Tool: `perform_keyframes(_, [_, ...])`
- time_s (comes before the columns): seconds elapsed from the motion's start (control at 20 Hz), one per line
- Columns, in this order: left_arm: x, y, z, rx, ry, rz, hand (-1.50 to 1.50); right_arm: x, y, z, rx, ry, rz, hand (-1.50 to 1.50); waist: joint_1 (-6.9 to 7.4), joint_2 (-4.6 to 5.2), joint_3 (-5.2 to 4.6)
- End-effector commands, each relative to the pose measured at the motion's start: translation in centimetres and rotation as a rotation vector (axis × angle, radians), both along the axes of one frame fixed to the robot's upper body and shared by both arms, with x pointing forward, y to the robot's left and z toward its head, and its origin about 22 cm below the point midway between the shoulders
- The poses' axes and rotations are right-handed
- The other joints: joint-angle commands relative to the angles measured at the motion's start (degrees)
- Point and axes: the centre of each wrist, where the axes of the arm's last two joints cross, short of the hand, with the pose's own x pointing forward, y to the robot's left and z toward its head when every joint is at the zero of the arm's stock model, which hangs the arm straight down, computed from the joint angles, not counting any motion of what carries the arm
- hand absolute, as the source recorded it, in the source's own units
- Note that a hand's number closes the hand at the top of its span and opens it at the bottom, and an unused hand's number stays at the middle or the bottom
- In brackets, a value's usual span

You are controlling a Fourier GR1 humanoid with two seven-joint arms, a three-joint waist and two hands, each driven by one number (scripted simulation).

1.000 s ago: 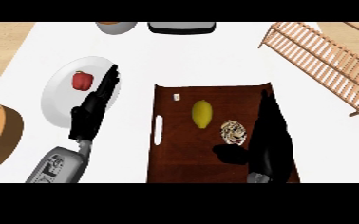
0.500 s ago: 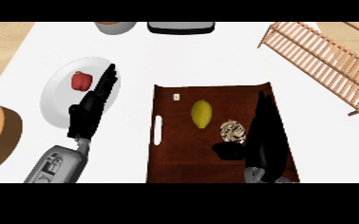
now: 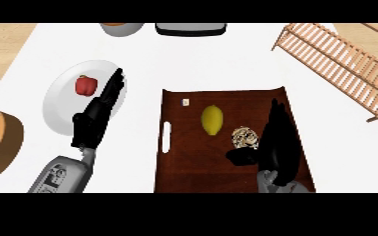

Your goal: Pick the cupcake from the tray and place it in the tiered shelf

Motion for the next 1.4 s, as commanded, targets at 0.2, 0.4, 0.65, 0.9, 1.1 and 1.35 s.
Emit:
perform_keyframes(0.2, [0.2,-0.7,1.2,0.001,0.009,-0.007,0.00,0.2,0.4,-0.3,0.024,0.094,-0.175,-1.50,-0.21,-0.08,0.01])
perform_keyframes(0.4, [-1.2,0.1,-0.5,0.010,0.004,-0.005,0.00,0.4,0.1,-2.0,0.024,0.133,-0.183,-1.50,0.05,-0.07,0.01])
perform_keyframes(0.65, [-0.7,0.1,-0.3,0.000,0.011,-0.017,0.00,2.0,0.6,-2.8,0.026,0.120,-0.189,-1.50,0.37,0.03,0.01])
perform_keyframes(0.9, [0.5,0.9,0.9,0.010,-0.010,-0.005,0.00,1.8,1.1,-4.0,0.048,0.135,-0.171,-1.50,0.10,0.03,0.02])
perform_keyframes(1.1, [0.7,-0.4,0.1,-0.004,0.002,0.013,0.00,1.5,1.0,-4.2,0.055,0.136,-0.155,-1.50,-0.26,0.03,0.00])
perform_keyframes(1.35, [-0.2,0.6,-0.1,0.001,0.000,0.004,0.00,1.5,0.4,-7.5,0.052,0.167,-0.147,1.50,0.10,0.04,0.02])
